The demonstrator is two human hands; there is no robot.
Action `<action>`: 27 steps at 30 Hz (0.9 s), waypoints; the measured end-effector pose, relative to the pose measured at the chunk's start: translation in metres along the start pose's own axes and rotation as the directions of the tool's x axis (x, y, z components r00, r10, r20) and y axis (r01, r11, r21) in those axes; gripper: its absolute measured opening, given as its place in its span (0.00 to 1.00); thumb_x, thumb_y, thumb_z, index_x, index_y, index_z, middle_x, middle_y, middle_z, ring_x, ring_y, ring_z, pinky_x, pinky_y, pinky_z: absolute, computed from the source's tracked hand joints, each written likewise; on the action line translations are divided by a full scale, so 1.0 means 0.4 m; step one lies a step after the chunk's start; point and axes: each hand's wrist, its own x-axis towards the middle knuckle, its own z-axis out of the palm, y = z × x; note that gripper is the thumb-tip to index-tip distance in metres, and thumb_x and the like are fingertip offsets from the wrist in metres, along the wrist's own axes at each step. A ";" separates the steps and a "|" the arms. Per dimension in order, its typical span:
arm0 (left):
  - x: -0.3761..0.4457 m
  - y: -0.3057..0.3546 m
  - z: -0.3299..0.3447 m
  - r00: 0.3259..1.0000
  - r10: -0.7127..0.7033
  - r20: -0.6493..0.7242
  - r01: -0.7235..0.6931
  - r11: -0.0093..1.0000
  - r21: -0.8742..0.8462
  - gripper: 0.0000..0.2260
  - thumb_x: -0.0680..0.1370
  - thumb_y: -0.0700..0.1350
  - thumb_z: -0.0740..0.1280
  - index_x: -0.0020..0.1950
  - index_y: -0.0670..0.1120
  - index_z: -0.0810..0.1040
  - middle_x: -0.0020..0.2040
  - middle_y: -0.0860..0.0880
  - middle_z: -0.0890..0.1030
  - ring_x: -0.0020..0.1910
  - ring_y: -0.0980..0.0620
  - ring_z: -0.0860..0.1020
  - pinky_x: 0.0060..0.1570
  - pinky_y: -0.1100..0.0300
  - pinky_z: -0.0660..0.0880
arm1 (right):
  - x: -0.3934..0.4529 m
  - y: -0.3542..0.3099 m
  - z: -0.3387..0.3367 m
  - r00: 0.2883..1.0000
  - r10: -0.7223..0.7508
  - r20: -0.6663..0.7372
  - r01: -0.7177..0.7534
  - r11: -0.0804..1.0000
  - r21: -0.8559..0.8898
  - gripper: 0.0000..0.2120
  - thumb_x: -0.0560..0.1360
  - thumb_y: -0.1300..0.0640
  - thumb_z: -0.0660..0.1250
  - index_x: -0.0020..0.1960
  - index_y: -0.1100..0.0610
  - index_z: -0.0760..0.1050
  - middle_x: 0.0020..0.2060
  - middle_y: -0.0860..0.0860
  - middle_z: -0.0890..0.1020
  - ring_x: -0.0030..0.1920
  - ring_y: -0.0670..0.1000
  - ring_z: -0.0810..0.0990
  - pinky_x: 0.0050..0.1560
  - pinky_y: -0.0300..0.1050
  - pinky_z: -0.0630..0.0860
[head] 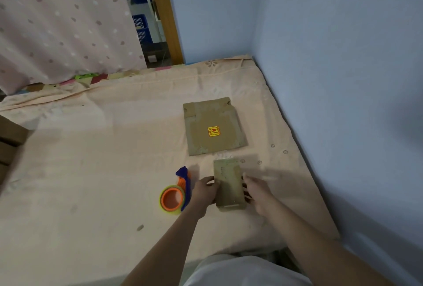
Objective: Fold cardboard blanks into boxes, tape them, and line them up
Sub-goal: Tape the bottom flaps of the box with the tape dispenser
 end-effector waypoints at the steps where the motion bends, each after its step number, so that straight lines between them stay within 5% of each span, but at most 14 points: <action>1: -0.005 0.009 -0.005 0.999 -0.038 0.022 0.039 0.998 -0.055 0.12 0.81 0.45 0.66 0.65 0.47 0.75 0.55 0.47 0.79 0.53 0.46 0.80 0.54 0.48 0.81 | 0.006 -0.007 -0.006 0.998 0.052 0.022 -0.053 0.998 0.029 0.17 0.82 0.46 0.62 0.55 0.58 0.81 0.48 0.56 0.86 0.52 0.59 0.84 0.58 0.57 0.81; 4: 0.000 0.019 -0.030 0.988 -0.108 0.106 0.122 0.984 -0.130 0.10 0.81 0.43 0.66 0.63 0.47 0.75 0.59 0.45 0.77 0.54 0.41 0.79 0.55 0.44 0.80 | 0.008 -0.025 -0.021 0.990 0.110 0.085 -0.110 0.994 0.006 0.15 0.83 0.46 0.60 0.56 0.56 0.80 0.49 0.55 0.85 0.52 0.58 0.83 0.58 0.57 0.80; 7: 0.008 0.025 -0.037 0.983 -0.125 0.135 0.144 0.980 -0.140 0.10 0.80 0.42 0.68 0.62 0.46 0.77 0.60 0.44 0.78 0.52 0.39 0.82 0.53 0.43 0.81 | 0.008 -0.029 -0.015 0.995 0.033 0.097 -0.018 0.988 -0.150 0.15 0.81 0.47 0.66 0.59 0.56 0.78 0.51 0.52 0.84 0.52 0.55 0.83 0.51 0.51 0.81; 13: 0.014 0.013 -0.027 0.999 -0.008 0.052 0.000 0.989 0.145 0.11 0.81 0.48 0.67 0.63 0.49 0.78 0.56 0.45 0.82 0.50 0.48 0.81 0.54 0.50 0.81 | 0.010 0.008 0.023 0.986 -0.166 0.017 0.152 0.855 -0.496 0.24 0.71 0.47 0.77 0.62 0.52 0.73 0.54 0.47 0.80 0.54 0.51 0.81 0.51 0.44 0.77; 15: 0.007 0.005 -0.051 0.985 0.153 -0.080 -0.114 0.924 0.365 0.11 0.81 0.45 0.64 0.61 0.44 0.79 0.57 0.46 0.81 0.51 0.47 0.79 0.51 0.55 0.78 | 0.001 0.010 0.029 0.985 -0.171 -0.003 0.146 0.847 -0.511 0.24 0.70 0.48 0.78 0.62 0.52 0.73 0.53 0.47 0.80 0.55 0.52 0.81 0.48 0.42 0.75; 18: -0.004 -0.017 -0.115 0.912 0.287 -0.291 -0.064 0.804 0.592 0.09 0.79 0.40 0.62 0.56 0.38 0.78 0.53 0.40 0.79 0.52 0.40 0.78 0.50 0.53 0.73 | -0.016 0.012 0.040 0.984 -0.179 -0.023 0.148 0.872 -0.466 0.22 0.70 0.49 0.78 0.59 0.51 0.73 0.52 0.48 0.81 0.53 0.51 0.81 0.45 0.41 0.75; 23: 0.020 -0.060 -0.189 0.923 0.094 -0.373 0.173 0.765 0.621 0.12 0.77 0.47 0.66 0.54 0.40 0.75 0.52 0.42 0.80 0.54 0.41 0.77 0.50 0.54 0.72 | -0.017 0.017 0.062 0.981 -0.186 -0.053 0.152 0.908 -0.390 0.20 0.69 0.52 0.78 0.56 0.49 0.72 0.54 0.50 0.83 0.53 0.52 0.83 0.56 0.49 0.80; 27: 0.045 -0.081 -0.196 0.956 0.055 -0.288 0.162 0.720 0.675 0.10 0.74 0.48 0.66 0.36 0.44 0.76 0.34 0.48 0.80 0.37 0.47 0.79 0.33 0.60 0.70 | -0.031 0.010 0.074 0.980 -0.184 -0.072 0.142 0.911 -0.387 0.23 0.70 0.53 0.77 0.61 0.51 0.72 0.52 0.48 0.80 0.52 0.51 0.80 0.58 0.48 0.78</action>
